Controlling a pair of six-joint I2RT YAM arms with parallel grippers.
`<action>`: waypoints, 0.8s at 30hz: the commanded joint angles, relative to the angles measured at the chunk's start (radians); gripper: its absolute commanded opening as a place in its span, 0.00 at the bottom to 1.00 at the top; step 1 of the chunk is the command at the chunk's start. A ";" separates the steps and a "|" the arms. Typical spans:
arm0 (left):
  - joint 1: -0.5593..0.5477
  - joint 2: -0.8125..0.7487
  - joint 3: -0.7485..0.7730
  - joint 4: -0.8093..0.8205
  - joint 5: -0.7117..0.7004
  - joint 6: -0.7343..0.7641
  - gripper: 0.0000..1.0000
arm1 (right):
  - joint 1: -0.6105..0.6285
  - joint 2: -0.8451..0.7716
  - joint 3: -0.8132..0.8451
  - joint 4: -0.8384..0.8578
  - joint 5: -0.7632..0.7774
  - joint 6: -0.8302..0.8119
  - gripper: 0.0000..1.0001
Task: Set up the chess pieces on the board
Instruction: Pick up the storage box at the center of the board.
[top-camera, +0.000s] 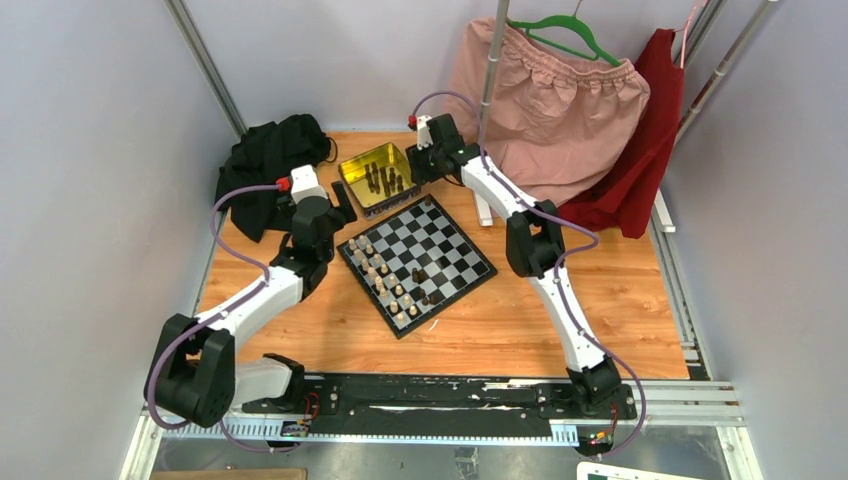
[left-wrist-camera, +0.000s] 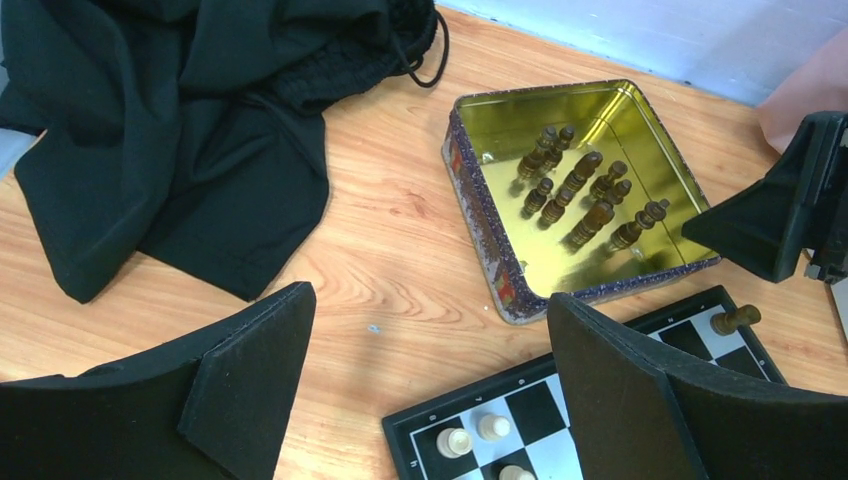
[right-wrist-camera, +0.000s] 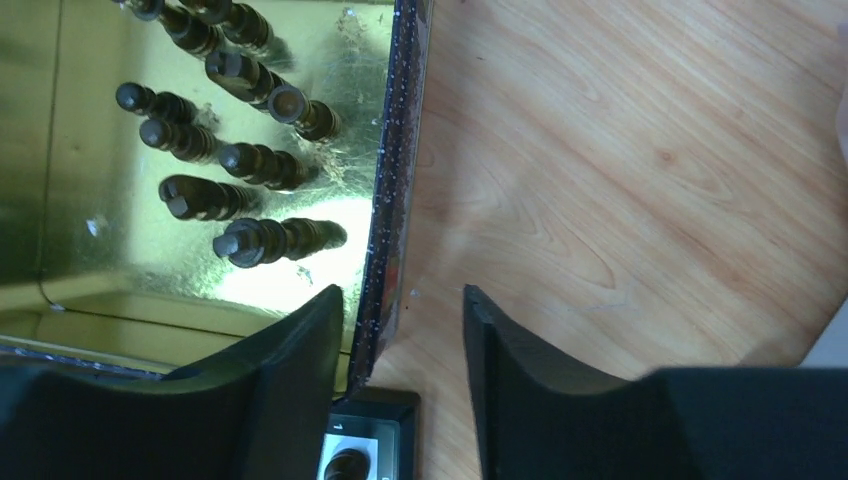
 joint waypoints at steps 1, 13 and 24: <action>0.006 0.018 -0.010 0.009 -0.004 -0.032 0.92 | -0.017 0.039 0.061 -0.017 -0.024 0.027 0.46; 0.008 0.031 -0.018 0.010 -0.022 -0.071 0.91 | -0.016 0.045 0.087 0.003 -0.023 0.018 0.00; 0.010 -0.051 -0.041 -0.015 -0.060 -0.070 0.91 | -0.008 -0.065 0.038 0.117 0.008 0.029 0.00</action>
